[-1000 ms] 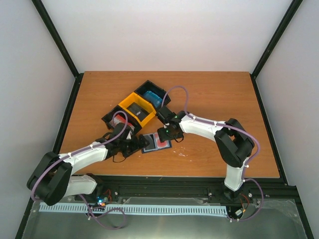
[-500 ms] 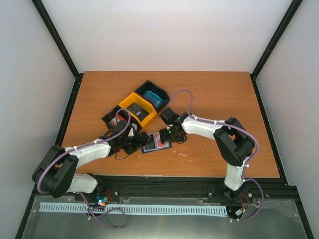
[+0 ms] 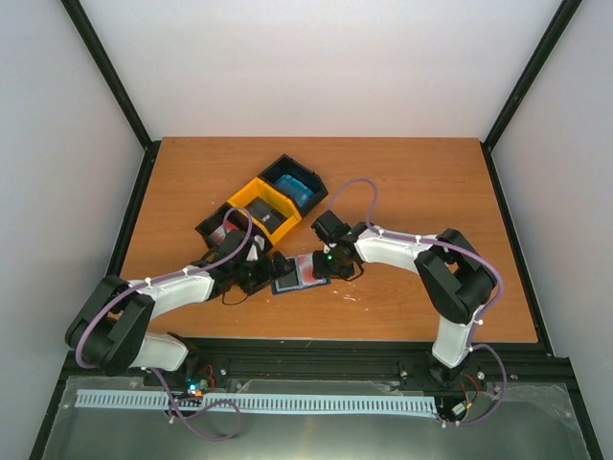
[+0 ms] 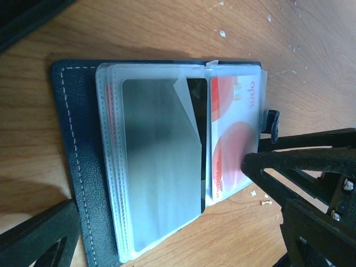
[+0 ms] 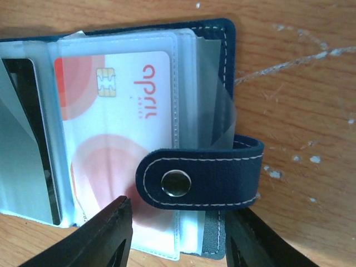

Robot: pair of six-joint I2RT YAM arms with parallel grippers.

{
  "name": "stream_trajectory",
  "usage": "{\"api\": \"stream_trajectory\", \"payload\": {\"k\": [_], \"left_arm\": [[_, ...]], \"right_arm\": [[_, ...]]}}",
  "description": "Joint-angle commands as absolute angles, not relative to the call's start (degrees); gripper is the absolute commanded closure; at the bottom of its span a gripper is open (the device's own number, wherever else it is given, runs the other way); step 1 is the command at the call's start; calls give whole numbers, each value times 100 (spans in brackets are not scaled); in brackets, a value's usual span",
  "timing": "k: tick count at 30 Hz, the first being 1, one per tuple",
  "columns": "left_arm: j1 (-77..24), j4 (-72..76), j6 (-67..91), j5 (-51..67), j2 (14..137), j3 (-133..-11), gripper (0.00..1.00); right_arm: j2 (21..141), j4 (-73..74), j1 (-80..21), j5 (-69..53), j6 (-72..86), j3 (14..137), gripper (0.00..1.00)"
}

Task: Put the credit cards into the card holder
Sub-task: Close the card holder at the center of the board.

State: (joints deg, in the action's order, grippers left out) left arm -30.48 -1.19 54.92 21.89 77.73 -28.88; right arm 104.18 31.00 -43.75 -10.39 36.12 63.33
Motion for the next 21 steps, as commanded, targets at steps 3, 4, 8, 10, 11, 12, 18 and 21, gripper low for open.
{"api": "stream_trajectory", "payload": {"k": [3,4,8,10,11,12,18,21], "left_arm": [[-3000,473,5040,2842,7802,-2863,0],[-2983,581,4960,3036,7780,-2867,0],[-2961,701,4902,3363,7605,-2877,0],[-2953,853,5012,3434,7474,-2775,0],[-2953,939,5053,3477,7412,-2741,0],[-2945,1086,5092,3533,7372,-2701,0],[-2944,1479,5181,3753,7450,-2660,0],[-2949,1492,5180,3759,7484,-2675,0]], "right_arm": [[10492,2944,-4369,-1438,3669,6060,56],[10492,2925,-4362,-1475,3670,6045,56],[10453,2881,-4342,-1529,3664,6011,56],[10450,2868,-4339,-1537,3663,6005,56],[10452,2863,-4334,-1549,3663,6011,56],[10457,2852,-4333,-1565,3664,6011,56],[10463,2816,-4332,-1592,3657,6005,56],[10459,2838,-4324,-1572,3655,6006,56]]}}
